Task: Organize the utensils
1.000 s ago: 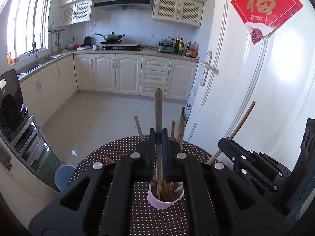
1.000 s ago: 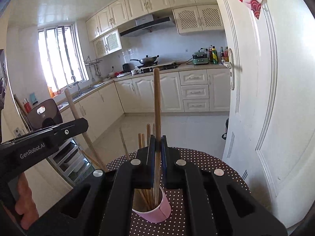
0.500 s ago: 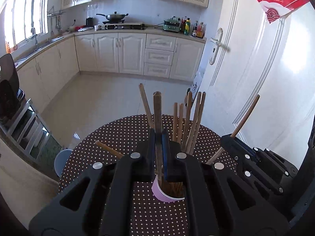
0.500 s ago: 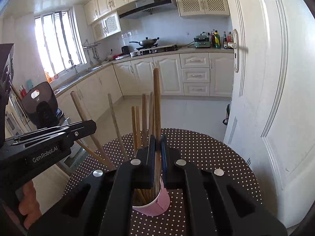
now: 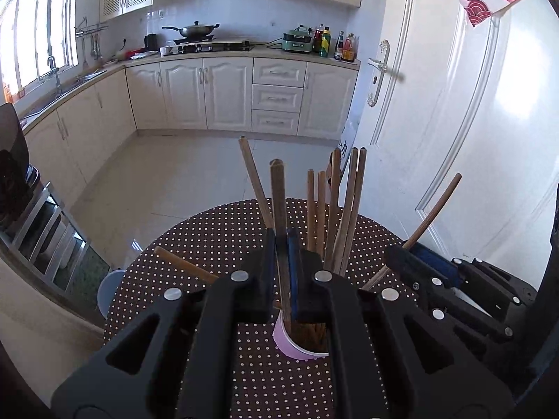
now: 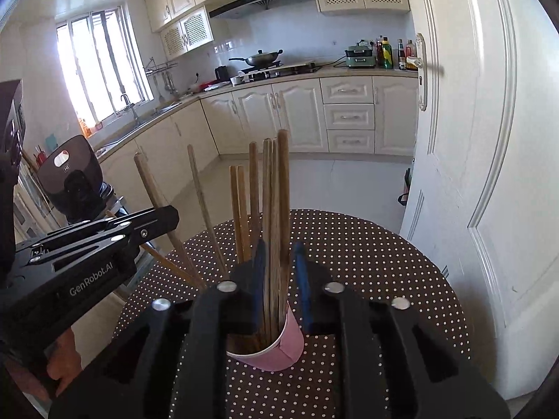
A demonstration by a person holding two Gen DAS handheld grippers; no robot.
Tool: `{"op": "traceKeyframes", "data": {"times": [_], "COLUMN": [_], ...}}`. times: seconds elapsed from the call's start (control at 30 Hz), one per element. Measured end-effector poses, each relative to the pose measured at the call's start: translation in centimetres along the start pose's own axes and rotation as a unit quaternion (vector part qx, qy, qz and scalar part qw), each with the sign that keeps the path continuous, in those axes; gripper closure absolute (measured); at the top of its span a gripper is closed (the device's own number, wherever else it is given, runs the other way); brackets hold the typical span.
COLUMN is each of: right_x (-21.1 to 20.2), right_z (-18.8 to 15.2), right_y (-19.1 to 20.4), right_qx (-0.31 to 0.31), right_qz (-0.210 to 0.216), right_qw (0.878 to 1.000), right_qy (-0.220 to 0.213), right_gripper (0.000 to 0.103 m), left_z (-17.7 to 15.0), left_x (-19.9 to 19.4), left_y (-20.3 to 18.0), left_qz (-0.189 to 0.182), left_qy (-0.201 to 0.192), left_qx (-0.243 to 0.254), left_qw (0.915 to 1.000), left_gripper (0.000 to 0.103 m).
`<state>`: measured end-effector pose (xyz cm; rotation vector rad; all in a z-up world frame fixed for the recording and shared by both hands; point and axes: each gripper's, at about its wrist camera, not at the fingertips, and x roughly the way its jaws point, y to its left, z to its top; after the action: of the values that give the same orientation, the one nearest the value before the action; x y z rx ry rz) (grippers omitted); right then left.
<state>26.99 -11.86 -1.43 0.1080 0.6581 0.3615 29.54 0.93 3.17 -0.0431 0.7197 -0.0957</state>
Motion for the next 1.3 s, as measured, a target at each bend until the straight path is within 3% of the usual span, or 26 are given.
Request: {"op": "traceKeyframes", "data": {"times": [0.07,0.17,0.77,1.0,1.17,1.3], "right_x": [-0.3,-0.8,-4.1,-5.8,-7.4,-8.5], "right_z": [-0.1,-0.2,-2.3,-3.6,-5.4,-7.6], "right_y": [-0.1,-0.1,0.0,0.3,1.0,1.3], "right_qx": [0.003,0.001,0.004,0.003,-0.018,-0.025], "right_qz": [0.002,0.0,-0.01,-0.007,0.014,0.017], "right_qw": [1.0,1.0,1.0,1.0,0.999,0.999], "right_qy": [-0.002,-0.005,-0.015,-0.023,-0.037,-0.044], "right_gripper": [0.072,0.065,0.055,0.043,0.035,0.032], "left_z": [-0.1,-0.4,-3.0,-4.8,-6.8,-8.9], "left_x": [0.0,-0.1,-2.5,-3.8,-5.0,-5.6], "left_y": [0.0,0.3,0.7,0.9,1.2,1.3], "left_qz": [-0.001,-0.001,0.028,0.037,0.051,0.056], "left_qy": [0.006,0.004,-0.002,-0.001,-0.014,-0.014], "left_qx": [0.003,-0.008,-0.001,0.0,0.001,0.006], "left_qw": [1.0,1.0,0.9996,0.9993,0.9986,0.9983], "left_gripper": [0.089,0.048,0.048,0.048,0.036,0.035]}}
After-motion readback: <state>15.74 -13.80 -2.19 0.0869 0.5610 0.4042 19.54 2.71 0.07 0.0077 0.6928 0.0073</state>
